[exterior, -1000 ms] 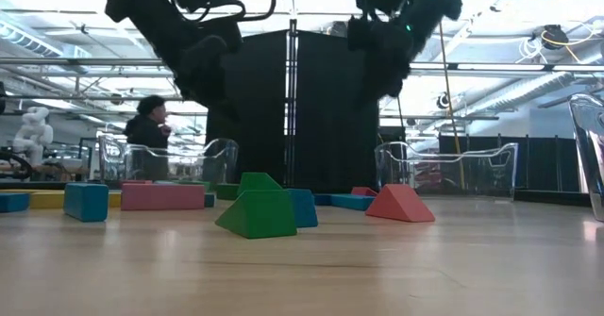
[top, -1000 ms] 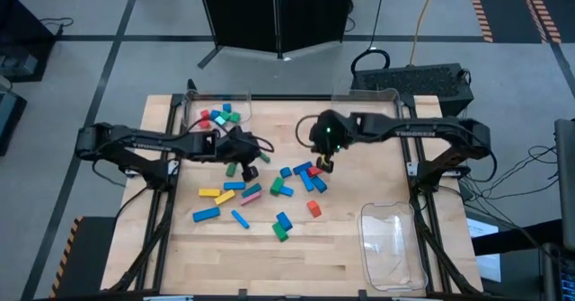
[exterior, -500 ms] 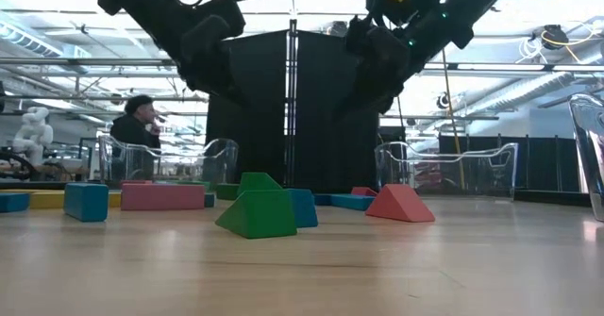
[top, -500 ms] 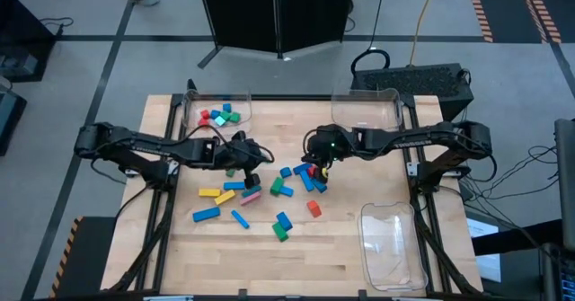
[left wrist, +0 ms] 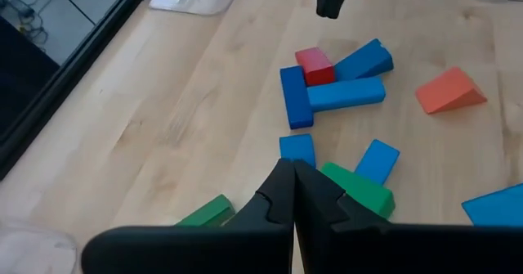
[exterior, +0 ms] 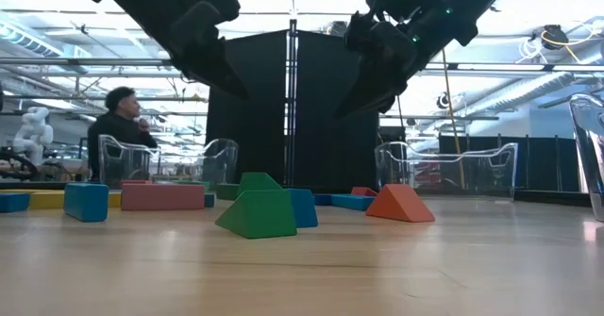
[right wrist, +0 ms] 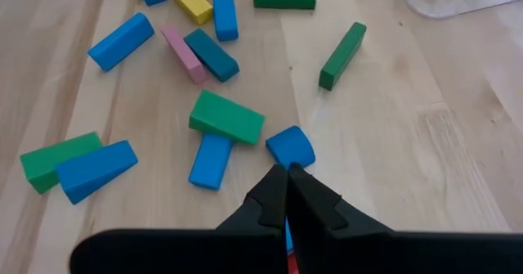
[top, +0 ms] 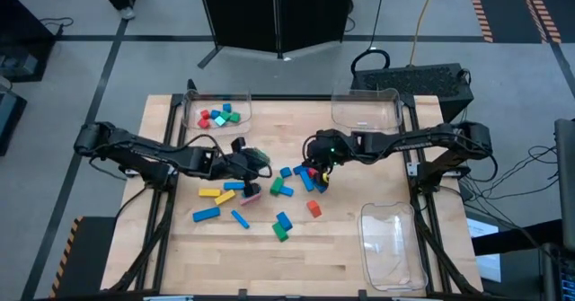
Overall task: Sort blocks by size
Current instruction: Put the blue half-circle block into the top left transparent bin
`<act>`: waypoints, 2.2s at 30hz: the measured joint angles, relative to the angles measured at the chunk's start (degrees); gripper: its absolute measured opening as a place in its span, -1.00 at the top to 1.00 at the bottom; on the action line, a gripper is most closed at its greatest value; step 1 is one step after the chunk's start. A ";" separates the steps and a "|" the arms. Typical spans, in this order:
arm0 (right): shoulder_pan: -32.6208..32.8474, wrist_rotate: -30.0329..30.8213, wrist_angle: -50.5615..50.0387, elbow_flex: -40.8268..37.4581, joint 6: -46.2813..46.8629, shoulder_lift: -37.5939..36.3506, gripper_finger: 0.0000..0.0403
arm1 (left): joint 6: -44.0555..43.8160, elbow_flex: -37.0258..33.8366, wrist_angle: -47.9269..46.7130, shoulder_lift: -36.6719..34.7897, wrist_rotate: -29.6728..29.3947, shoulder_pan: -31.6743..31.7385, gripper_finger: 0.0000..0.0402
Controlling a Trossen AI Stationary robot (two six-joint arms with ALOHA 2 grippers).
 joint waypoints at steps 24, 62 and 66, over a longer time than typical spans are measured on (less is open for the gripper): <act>-0.98 3.08 9.67 2.85 -7.32 15.91 0.46 | -4.17 -16.28 21.94 0.00 -0.78 -3.24 1.00; -3.10 -3.54 13.95 5.95 -18.94 26.01 -0.27 | -4.38 -17.06 24.85 6.33 -5.51 -4.31 0.43; -3.25 -5.58 13.78 5.95 -18.65 26.01 -0.12 | -4.21 -17.07 28.24 8.85 -6.70 -4.31 0.43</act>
